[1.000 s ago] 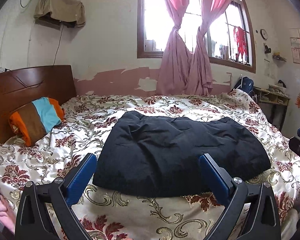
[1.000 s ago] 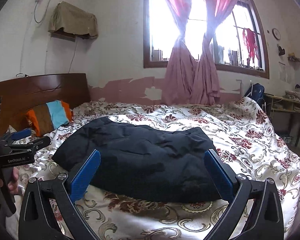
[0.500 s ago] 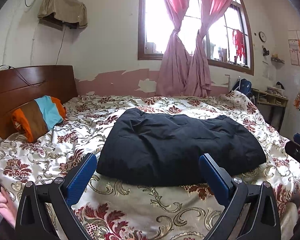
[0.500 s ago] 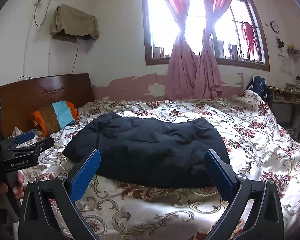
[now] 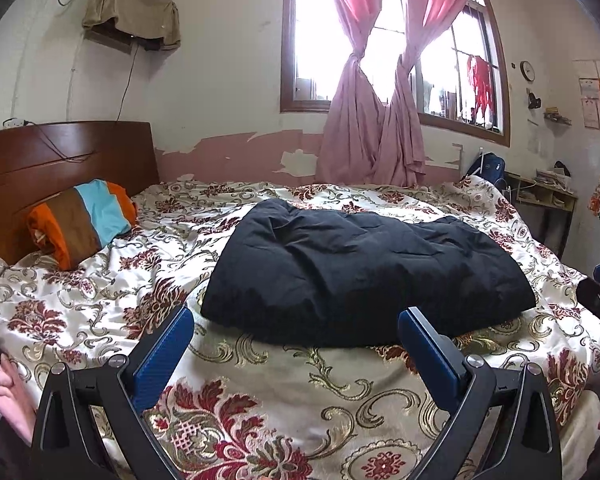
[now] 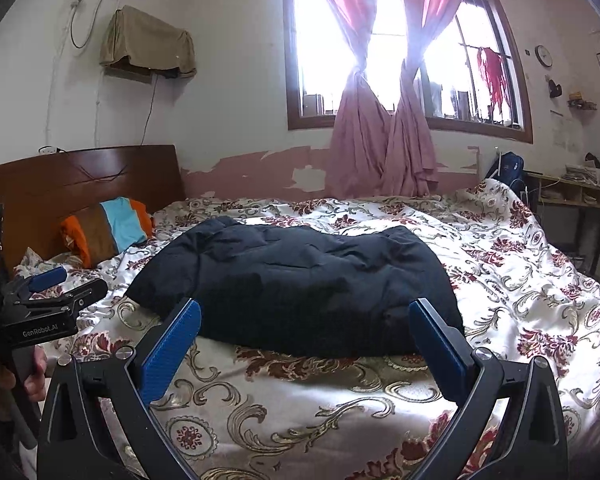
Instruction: Fold large clothes
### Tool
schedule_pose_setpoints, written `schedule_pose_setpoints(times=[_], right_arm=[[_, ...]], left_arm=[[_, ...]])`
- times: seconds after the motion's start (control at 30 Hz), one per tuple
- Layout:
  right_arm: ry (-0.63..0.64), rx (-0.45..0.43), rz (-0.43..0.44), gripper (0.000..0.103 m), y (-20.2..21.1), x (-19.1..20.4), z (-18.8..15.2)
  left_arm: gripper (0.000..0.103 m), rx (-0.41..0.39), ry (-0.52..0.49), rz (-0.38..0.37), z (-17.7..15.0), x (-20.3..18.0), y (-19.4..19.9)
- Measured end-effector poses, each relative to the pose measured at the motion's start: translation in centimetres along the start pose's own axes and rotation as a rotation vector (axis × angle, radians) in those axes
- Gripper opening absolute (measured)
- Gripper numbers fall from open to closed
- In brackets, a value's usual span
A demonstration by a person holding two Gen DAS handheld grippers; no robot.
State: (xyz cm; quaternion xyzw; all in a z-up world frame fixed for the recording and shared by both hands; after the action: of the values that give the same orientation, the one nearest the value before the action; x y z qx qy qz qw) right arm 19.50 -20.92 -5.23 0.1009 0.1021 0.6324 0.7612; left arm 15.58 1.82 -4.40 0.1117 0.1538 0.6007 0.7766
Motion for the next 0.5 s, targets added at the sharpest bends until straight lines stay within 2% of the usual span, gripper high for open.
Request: schedule_pose_setpoints(times=[0.5], right_arm=[[0.017, -0.004, 0.021, 0.101, 1.8, 0.9, -2.0]], left_arm=[[0.103, 0.015, -0.006, 0.027, -2.5, -0.4, 2.2]])
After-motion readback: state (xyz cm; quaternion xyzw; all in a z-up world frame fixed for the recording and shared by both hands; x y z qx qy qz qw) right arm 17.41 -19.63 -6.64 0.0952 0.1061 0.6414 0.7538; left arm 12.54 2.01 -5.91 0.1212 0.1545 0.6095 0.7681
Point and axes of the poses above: each gripper's, at about its wrist camera, not at the fingertips, and y roughly against the way its jaws point, x to its left, z to its top, the point moved 7 cm from there along -y, roughly the way its jaws point, and after that the axes turned 13 degrees about -z, right-handed, at the moved point
